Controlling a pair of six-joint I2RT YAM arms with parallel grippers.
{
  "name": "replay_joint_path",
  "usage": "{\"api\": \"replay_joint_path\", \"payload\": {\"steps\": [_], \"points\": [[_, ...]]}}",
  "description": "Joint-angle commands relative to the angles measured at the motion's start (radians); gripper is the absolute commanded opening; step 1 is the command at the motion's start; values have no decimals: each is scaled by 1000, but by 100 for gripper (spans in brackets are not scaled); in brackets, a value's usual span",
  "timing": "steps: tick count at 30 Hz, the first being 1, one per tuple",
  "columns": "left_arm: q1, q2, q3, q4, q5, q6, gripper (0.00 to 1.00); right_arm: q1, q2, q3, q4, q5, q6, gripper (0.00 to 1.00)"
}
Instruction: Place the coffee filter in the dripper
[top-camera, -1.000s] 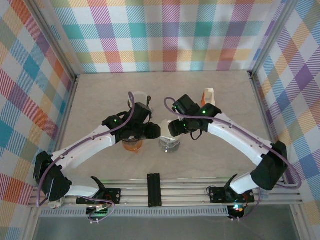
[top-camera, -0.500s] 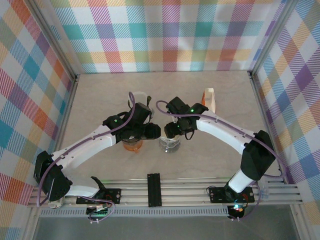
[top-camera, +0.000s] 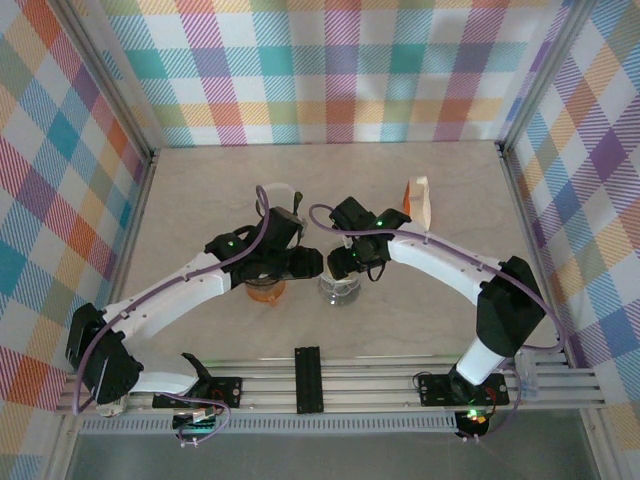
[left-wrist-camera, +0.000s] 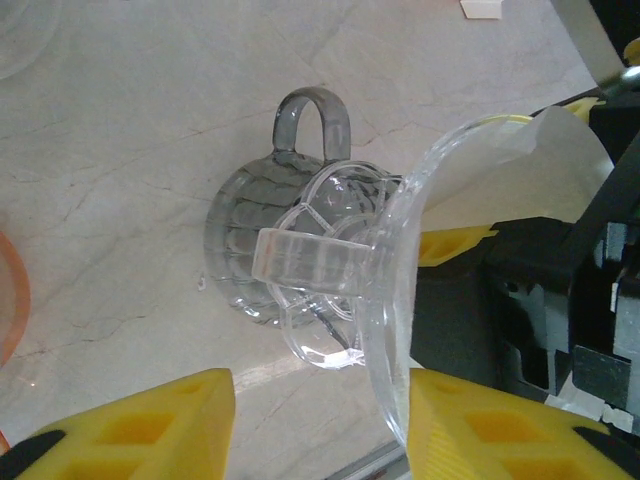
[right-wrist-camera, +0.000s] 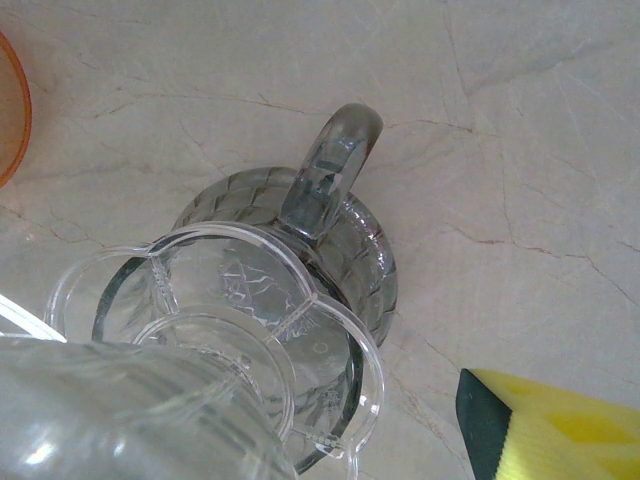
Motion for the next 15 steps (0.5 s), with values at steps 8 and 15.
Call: {"api": "replay_joint_path", "payload": {"steps": [8,15], "points": [[-10,-46,-26,62,-33,-28,60,5,10,-19,7,14,16,73],[-10,-20,-23,83,-21,-30,59,5,10,-19,7,12,18,73]]}}
